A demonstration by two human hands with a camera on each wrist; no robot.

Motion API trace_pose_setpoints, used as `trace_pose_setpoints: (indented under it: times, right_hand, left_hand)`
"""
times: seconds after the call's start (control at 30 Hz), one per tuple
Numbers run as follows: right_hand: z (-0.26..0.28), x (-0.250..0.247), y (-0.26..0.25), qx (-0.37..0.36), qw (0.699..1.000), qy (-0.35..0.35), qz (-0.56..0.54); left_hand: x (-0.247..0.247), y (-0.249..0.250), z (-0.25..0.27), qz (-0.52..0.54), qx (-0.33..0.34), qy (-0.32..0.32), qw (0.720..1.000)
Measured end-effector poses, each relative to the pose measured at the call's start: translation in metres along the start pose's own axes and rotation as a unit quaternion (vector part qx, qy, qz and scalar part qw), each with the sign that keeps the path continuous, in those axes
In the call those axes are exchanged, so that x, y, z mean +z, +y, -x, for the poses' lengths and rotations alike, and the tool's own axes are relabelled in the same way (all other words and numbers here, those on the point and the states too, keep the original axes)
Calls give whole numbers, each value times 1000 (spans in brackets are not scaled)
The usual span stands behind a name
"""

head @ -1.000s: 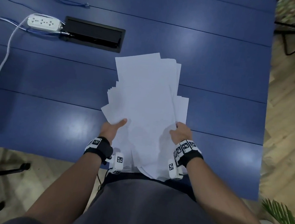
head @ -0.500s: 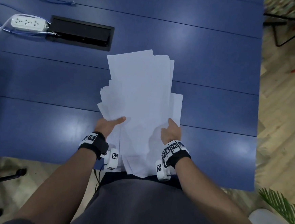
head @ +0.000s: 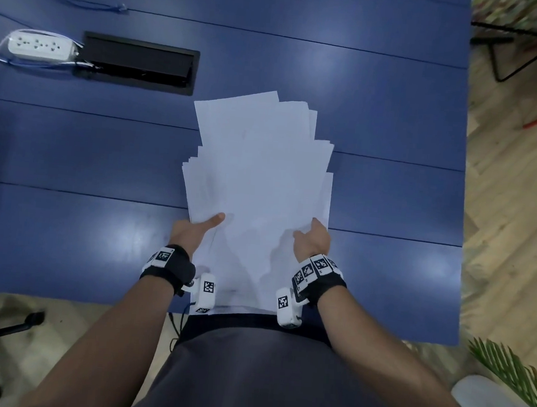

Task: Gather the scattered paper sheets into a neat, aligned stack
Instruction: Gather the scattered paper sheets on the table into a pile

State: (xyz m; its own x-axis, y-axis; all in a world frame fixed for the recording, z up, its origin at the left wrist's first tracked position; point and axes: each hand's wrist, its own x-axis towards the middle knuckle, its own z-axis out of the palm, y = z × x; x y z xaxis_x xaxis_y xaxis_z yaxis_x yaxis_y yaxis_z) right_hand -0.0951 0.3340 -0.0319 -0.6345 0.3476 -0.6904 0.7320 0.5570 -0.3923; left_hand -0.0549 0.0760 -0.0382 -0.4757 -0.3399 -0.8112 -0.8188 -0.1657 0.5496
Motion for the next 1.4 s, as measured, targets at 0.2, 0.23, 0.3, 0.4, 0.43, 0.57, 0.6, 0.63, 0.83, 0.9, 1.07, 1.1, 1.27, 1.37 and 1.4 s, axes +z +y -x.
trace_pose_setpoints:
  times: [0.2, 0.23, 0.3, 0.4, 0.43, 0.57, 0.6, 0.63, 0.83, 0.9, 1.07, 1.1, 1.27, 1.37, 1.4]
  right_hand:
    - [22, 20, -3, -102, 981, -107, 125]
    - [21, 21, -4, -110, 976, -120, 146]
    - [18, 14, -9, -111, 985, -76, 112]
    - [-1, -10, -20, -32, 991, 122, 53]
    - [-8, -20, -27, 10, 986, 161, 30]
    - [-50, -33, -44, 132, 983, 113, -57]
    - [-58, -33, -44, 131, 986, 86, -59]
    - [-64, -33, -43, 125, 989, 69, -48]
    - [-65, -45, -48, 80, 996, 6, -35]
    - [-63, -47, -48, 65, 996, 4, -58]
    - [-61, -44, -44, 69, 995, 6, -67]
    - [-63, -44, -42, 72, 995, -1, -68]
    - [-70, -43, -29, 74, 993, 41, -84]
    - [-75, -59, -20, 84, 989, 91, -82]
    - [-76, -67, -16, 84, 986, 110, -89]
  left_hand:
    - [2, -8, 0, 2, 13, -9, 1000]
    - [0, -10, -1, -5, 10, -10, 1000]
    - [-4, -13, -5, -26, 14, -18, 999]
    - [-9, -16, -10, -73, 11, -44, 996]
    - [-10, -16, -11, -85, 5, -49, 995]
    - [-7, -15, -10, -75, 0, -40, 996]
    - [-6, -15, -8, -57, 6, -34, 998]
    - [-4, -15, -7, -35, 11, -30, 999]
    - [0, -15, -5, 6, 40, -30, 999]
    - [-1, -15, -3, 11, 46, -36, 998]
    - [-2, -16, -2, 9, 47, -37, 998]
    - [-2, -16, -2, 7, 46, -35, 998]
    - [-3, -17, -1, 3, 41, -31, 999]
    - [-6, -18, -3, -1, 42, -23, 999]
    - [-7, -18, -3, 0, 43, -22, 999]
